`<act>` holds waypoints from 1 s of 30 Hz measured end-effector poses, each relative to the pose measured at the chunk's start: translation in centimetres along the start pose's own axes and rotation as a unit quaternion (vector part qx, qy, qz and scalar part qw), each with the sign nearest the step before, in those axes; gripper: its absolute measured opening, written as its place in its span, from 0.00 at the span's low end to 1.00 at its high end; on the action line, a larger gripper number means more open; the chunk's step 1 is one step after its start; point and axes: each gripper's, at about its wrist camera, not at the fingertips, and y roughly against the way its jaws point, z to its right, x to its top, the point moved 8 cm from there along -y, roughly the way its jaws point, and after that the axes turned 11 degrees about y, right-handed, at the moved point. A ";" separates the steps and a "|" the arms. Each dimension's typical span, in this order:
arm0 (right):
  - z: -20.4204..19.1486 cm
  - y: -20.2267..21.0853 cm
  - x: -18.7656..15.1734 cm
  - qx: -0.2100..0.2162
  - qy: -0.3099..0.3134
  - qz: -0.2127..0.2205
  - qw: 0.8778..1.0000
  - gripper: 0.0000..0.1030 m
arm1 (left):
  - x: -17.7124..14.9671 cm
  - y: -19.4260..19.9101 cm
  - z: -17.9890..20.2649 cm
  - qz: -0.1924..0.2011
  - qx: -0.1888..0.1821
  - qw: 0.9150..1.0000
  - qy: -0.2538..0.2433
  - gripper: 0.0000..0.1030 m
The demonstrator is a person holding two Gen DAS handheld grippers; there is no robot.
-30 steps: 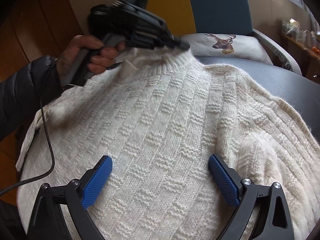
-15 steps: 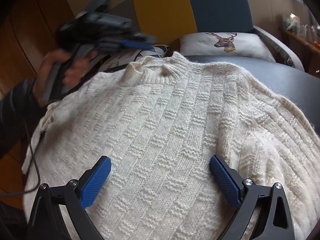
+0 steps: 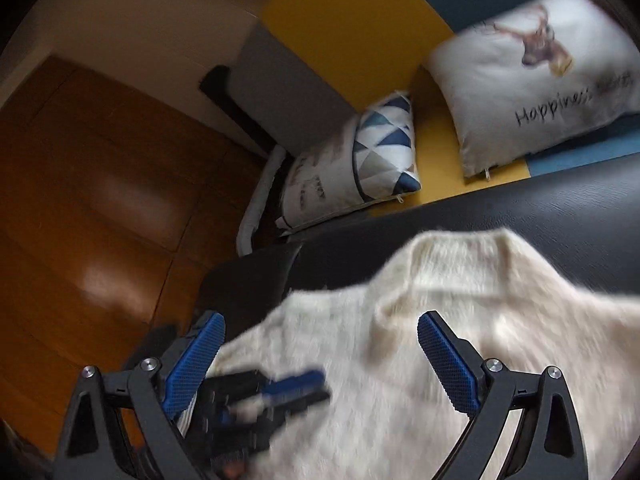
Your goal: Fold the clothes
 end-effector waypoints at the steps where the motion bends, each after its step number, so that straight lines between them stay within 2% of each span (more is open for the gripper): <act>1: 0.4 -1.0 0.2 0.005 -0.012 -0.012 1.000 0.96 | -0.2 0.1 -0.1 0.007 -0.007 1.000 0.001 0.17; 3: 1.3 -2.7 0.2 0.002 -0.029 -0.030 0.999 0.96 | -0.3 0.1 -0.4 0.011 -0.019 1.000 0.007 0.17; 8: 0.5 -5.8 1.1 0.064 -0.049 -0.035 0.996 0.99 | -0.5 0.0 -0.9 0.011 -0.042 0.998 0.034 0.17; 11: -1.1 -6.0 3.4 0.153 -0.069 0.018 0.986 0.99 | -0.7 -0.2 -0.7 0.012 -0.031 0.999 0.026 0.17; 12: -1.4 -6.2 4.0 0.153 -0.060 0.028 0.986 1.00 | -0.8 -0.2 -0.6 0.013 -0.024 0.999 0.020 0.17; 14: 0.0 -7.7 3.9 0.100 -0.057 0.010 0.993 1.00 | -0.9 -0.3 -0.2 0.014 -0.011 1.000 0.009 0.17; 16: 1.4 -8.4 3.4 0.067 -0.064 -0.007 0.996 0.97 | -0.8 -0.4 0.0 0.012 -0.002 1.000 0.002 0.17; 18: 1.5 -7.6 3.5 0.043 -0.049 -0.003 0.998 0.98 | -0.5 -0.2 0.2 0.008 0.008 1.000 -0.005 0.17; 22: 1.0 -3.1 2.9 0.045 -0.043 0.008 0.998 0.99 | 1.2 0.3 1.6 0.020 -0.009 1.000 -0.009 0.17; 26: 1.8 1.1 1.2 0.016 -0.028 0.008 0.999 1.00 | 3.7 -0.6 3.3 0.034 -0.029 0.999 -0.009 0.17; 30: 4.3 2.9 -1.4 -0.003 -0.051 -0.014 0.999 1.00 | 5.6 -2.5 3.4 0.036 -0.006 0.999 0.004 0.17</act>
